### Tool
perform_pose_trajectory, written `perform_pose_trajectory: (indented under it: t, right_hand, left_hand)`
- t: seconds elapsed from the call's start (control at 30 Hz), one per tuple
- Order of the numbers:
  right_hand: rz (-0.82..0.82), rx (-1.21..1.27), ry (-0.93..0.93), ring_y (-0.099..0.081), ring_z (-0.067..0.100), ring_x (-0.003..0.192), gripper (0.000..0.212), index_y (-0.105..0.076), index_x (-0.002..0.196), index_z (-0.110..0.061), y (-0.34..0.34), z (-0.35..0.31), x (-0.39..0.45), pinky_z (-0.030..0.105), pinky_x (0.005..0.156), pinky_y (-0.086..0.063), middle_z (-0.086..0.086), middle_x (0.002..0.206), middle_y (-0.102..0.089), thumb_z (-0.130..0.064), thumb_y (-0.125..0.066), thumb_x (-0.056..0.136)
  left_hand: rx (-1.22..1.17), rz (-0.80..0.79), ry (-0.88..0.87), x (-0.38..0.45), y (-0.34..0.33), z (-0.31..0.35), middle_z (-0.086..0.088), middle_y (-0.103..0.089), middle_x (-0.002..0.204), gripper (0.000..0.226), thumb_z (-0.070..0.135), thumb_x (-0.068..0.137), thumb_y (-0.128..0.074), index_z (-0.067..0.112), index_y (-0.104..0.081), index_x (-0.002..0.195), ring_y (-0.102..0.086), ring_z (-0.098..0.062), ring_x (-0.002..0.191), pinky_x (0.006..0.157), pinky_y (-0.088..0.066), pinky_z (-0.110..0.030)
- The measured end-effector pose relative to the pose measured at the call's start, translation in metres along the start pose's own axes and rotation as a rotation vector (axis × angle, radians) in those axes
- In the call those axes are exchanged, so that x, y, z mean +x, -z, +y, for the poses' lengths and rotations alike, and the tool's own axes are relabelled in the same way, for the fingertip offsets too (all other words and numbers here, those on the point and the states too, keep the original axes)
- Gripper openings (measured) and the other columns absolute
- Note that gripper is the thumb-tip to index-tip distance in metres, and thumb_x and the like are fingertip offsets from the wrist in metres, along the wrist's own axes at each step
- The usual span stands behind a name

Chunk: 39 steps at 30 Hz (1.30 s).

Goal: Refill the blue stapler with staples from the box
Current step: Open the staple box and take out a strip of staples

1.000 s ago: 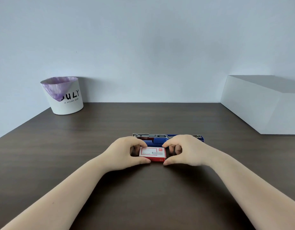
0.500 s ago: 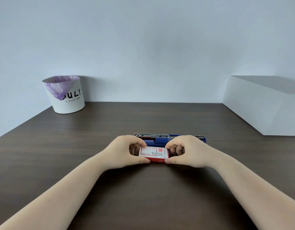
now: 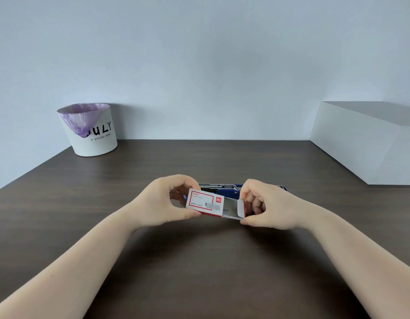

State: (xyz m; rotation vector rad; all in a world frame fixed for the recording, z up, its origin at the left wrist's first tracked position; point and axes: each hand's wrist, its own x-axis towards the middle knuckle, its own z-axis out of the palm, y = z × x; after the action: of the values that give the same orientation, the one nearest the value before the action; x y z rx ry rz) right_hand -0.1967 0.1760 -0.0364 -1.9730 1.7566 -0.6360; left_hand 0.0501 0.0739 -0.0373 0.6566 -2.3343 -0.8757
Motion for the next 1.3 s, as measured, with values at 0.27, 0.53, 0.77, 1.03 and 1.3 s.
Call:
perform_pose_trajectory:
  t: [0.27,0.53,0.77,1.03,1.3]
  right_hand:
    - [0.063,-0.052,-0.018,-0.05,-0.003,0.057,0.033,-0.05,0.092,-0.029,0.003,0.001,0.0,0.009,0.056,-0.042,-0.012,0.08,-0.059,-0.022,-0.076,0.072]
    - [0.082,0.06,-0.033,-0.051,-0.002,0.059,0.033,-0.058,0.098,-0.027,0.0,0.002,0.003,0.006,0.058,-0.042,-0.016,0.081,-0.064,-0.023,-0.078,0.071]
    - [0.052,-0.027,-0.053,-0.051,0.003,0.063,0.038,-0.057,0.102,-0.038,-0.001,-0.003,0.002,0.011,0.064,-0.043,-0.013,0.091,-0.063,-0.025,-0.077,0.072]
    - [0.253,-0.219,0.115,-0.049,0.001,0.066,0.008,-0.072,0.086,-0.025,0.002,-0.018,0.002,0.022,0.067,-0.043,-0.01,0.077,-0.056,-0.022,-0.066,0.083]
    - [0.17,-0.39,0.094,-0.054,0.01,0.084,0.014,-0.071,0.08,-0.022,-0.013,-0.021,0.009,0.031,0.075,-0.049,-0.009,0.082,-0.053,-0.026,-0.059,0.085]
  left_hand:
    - [-0.045,0.061,-0.004,0.0,0.0,0.002,0.001,-0.074,0.093,0.036,0.015,0.065,-0.085,0.017,-0.064,0.094,-0.069,-0.018,0.08,0.078,-0.059,-0.038]
    - [-0.229,0.168,0.014,0.0,-0.001,0.01,0.0,-0.075,0.098,0.044,0.022,0.059,-0.081,0.017,-0.067,0.101,-0.071,-0.018,0.091,0.084,-0.056,-0.025]
    - [-0.229,0.067,0.103,-0.001,0.001,0.003,0.001,-0.076,0.099,0.039,0.014,0.062,-0.082,0.016,-0.068,0.099,-0.072,-0.015,0.09,0.082,-0.057,-0.025]
    - [-0.185,0.048,0.088,0.0,0.0,0.002,0.0,-0.076,0.099,0.038,0.011,0.064,-0.083,0.017,-0.068,0.099,-0.072,-0.015,0.091,0.087,-0.057,-0.03]
    - [-0.125,0.033,0.09,0.001,-0.001,-0.001,0.0,-0.076,0.098,0.038,0.013,0.066,-0.083,0.018,-0.067,0.1,-0.072,-0.015,0.092,0.089,-0.057,-0.038]
